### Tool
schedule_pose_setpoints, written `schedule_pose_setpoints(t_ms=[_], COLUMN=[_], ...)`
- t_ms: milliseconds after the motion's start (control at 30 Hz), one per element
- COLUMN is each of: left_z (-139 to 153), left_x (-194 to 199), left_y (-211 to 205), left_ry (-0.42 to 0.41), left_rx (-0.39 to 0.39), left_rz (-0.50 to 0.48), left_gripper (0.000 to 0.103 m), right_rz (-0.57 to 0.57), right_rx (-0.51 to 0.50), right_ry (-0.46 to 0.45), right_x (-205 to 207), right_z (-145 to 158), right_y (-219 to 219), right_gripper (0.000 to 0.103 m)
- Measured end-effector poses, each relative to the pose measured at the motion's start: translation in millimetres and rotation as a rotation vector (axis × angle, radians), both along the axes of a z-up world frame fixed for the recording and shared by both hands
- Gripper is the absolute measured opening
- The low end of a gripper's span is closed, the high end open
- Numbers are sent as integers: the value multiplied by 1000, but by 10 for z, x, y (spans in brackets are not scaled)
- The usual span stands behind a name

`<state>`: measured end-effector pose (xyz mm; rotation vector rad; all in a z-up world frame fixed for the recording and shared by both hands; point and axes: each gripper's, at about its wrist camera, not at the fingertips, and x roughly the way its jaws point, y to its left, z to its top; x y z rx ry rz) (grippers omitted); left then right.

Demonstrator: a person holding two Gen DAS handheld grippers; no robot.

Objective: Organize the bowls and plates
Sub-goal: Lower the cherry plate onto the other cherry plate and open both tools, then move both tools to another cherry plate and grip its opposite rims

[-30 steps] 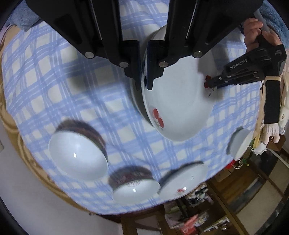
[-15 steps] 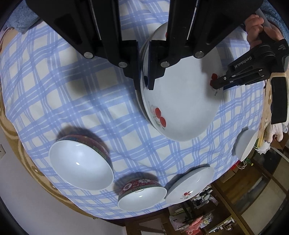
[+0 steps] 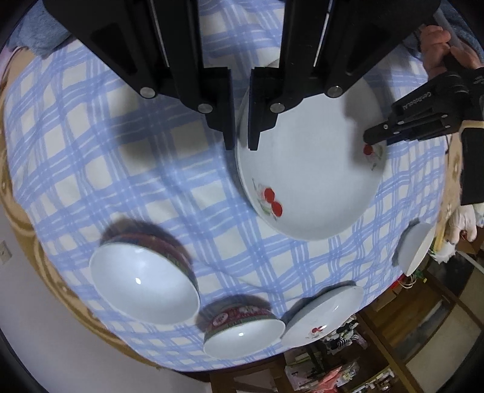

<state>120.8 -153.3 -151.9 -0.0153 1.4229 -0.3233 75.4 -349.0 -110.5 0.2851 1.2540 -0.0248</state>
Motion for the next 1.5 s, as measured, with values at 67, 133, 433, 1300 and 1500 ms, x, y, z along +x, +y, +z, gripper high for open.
schedule_pose_setpoints(t_ms=[67, 133, 433, 1300, 1500], left_z=[7, 10, 49, 549, 677], left_x=[-8, -27, -69, 112, 358], left_y=[4, -9, -15, 364, 559], left_ry=[-5, -11, -7, -100, -165], left_rx=[-5, -2, 10, -21, -2], left_rz=[6, 4, -1, 11, 36], left_gripper=[20, 20, 20, 22, 39], right_rz=[3, 1, -29, -48, 14], right_rx=[-8, -4, 17, 1, -47], right_ry=[13, 9, 14, -84, -112], right_x=[-3, -17, -45, -40, 158], right_z=[-35, -45, -39, 231, 257], right_y=[-2, -8, -36, -47, 96], right_gripper=[9, 9, 9, 11, 35])
